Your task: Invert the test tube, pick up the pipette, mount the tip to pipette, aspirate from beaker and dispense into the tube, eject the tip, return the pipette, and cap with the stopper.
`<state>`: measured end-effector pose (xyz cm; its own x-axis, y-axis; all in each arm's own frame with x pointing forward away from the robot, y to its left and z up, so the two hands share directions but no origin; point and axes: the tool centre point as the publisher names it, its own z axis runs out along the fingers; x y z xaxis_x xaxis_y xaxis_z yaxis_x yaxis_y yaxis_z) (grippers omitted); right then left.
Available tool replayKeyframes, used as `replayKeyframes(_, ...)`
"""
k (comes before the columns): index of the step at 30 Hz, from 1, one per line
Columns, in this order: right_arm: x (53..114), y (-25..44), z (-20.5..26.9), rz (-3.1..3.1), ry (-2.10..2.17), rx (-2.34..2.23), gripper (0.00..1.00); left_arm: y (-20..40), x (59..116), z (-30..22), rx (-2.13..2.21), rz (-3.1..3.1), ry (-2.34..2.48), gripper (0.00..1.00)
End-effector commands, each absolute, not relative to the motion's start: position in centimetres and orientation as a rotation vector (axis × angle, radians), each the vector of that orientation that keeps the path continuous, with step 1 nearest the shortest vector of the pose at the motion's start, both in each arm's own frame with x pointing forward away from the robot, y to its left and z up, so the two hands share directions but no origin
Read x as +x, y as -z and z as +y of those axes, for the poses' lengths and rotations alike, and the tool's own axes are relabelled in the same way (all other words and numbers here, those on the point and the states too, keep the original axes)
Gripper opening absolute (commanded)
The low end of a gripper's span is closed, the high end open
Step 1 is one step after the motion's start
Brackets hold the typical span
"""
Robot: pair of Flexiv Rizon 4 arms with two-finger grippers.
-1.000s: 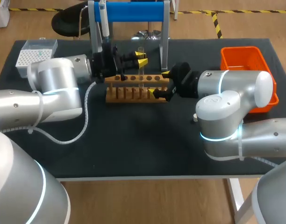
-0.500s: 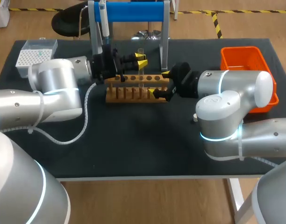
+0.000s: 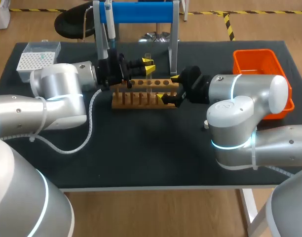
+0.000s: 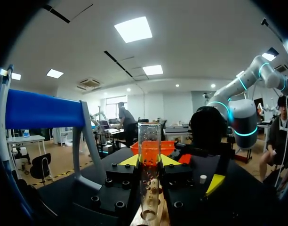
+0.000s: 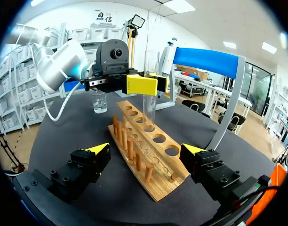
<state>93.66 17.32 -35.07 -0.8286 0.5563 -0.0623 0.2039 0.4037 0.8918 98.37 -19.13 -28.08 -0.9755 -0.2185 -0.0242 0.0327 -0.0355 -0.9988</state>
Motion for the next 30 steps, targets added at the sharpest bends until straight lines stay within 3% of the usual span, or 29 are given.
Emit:
replayKeyframes(1,93.6,35.1,17.4,2.316,-1.394,0.659,1.00,28.3,98.5,-19.1,-0.198,2.055,2.137,0.00)
replayKeyframes(8,93.6,35.1,17.4,2.316,-1.394,0.659,1.00,28.5,98.6,-19.2,-0.215,2.064,2.128,0.00)
replayKeyframes(9,93.6,35.1,17.4,2.316,-1.394,0.659,1.00,28.5,98.6,-19.2,-0.217,2.065,2.128,0.18)
replayKeyframes(10,93.6,35.1,17.4,2.316,-1.394,0.659,1.00,28.5,98.6,-19.2,-0.220,2.066,2.127,0.53)
replayKeyframes(11,93.6,35.1,17.4,2.316,-1.394,0.659,1.00,28.5,98.6,-19.2,-0.227,2.066,2.124,1.00)
replayKeyframes(22,93.6,35.1,17.4,2.316,-1.394,0.659,1.00,26.4,97.8,-18.6,-0.245,2.120,2.077,1.00)
replayKeyframes(30,93.6,35.1,17.4,2.316,-1.394,0.659,1.00,23.9,95.7,-14.2,-0.377,2.211,1.936,1.00)
